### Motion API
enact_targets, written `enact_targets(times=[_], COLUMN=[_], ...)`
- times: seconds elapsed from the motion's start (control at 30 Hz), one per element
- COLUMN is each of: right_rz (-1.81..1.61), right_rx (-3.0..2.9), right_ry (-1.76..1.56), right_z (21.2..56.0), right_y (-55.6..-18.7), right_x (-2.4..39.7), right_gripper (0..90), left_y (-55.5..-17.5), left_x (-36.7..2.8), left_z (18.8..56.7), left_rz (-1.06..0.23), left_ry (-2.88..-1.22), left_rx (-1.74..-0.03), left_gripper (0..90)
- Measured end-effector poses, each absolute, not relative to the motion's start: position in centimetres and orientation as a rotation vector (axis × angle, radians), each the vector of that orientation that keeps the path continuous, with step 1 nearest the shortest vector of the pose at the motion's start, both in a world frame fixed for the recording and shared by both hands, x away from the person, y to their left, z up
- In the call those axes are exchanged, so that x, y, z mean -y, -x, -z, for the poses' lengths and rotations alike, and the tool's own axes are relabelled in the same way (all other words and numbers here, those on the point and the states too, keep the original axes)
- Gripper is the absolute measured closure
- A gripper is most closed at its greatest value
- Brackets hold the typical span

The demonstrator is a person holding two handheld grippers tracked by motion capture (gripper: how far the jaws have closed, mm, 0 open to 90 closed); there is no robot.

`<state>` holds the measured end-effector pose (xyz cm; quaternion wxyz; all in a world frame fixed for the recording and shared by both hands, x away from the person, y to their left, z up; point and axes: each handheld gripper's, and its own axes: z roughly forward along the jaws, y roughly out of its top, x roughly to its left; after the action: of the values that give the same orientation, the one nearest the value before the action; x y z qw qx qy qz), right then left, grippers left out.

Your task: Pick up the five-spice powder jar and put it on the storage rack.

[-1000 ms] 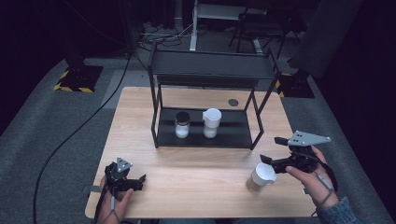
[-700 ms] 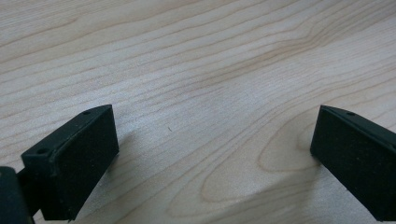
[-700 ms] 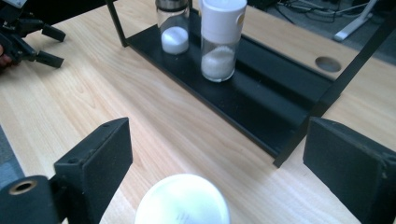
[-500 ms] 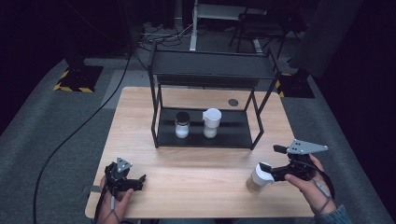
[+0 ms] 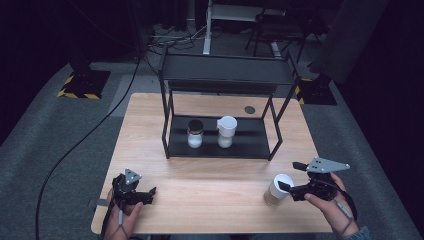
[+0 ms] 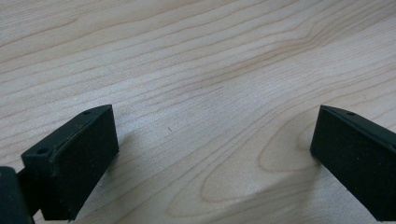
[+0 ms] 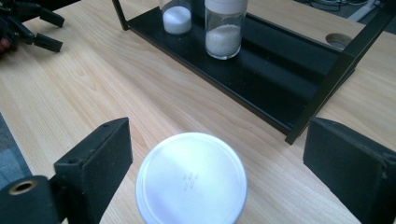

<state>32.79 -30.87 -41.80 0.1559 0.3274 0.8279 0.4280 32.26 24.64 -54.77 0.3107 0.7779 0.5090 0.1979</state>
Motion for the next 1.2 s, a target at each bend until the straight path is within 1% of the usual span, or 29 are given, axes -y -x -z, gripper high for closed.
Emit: enact_targets(times=[0.93, 1.03, 1.2], right_rz=[-1.212, -1.207, -1.18], right_rx=[-2.43, -2.436, -2.454], right_ry=[-0.952, -0.947, -0.929], right_z=[45.6, 45.8, 46.2], right_y=[-31.9, -32.0, -32.0], right_x=[30.4, 30.4, 30.3], right_gripper=[9.3, 11.0, 17.7], left_y=[-32.3, -32.2, -32.2], left_x=[-24.7, -24.7, -24.7], left_z=[54.8, 54.8, 54.8], left_rz=[-0.522, -0.522, -0.522], left_ry=[-2.056, -2.056, -2.056], left_rx=[-1.342, -1.342, -1.342], left_gripper=[0.5, 0.5, 0.5])
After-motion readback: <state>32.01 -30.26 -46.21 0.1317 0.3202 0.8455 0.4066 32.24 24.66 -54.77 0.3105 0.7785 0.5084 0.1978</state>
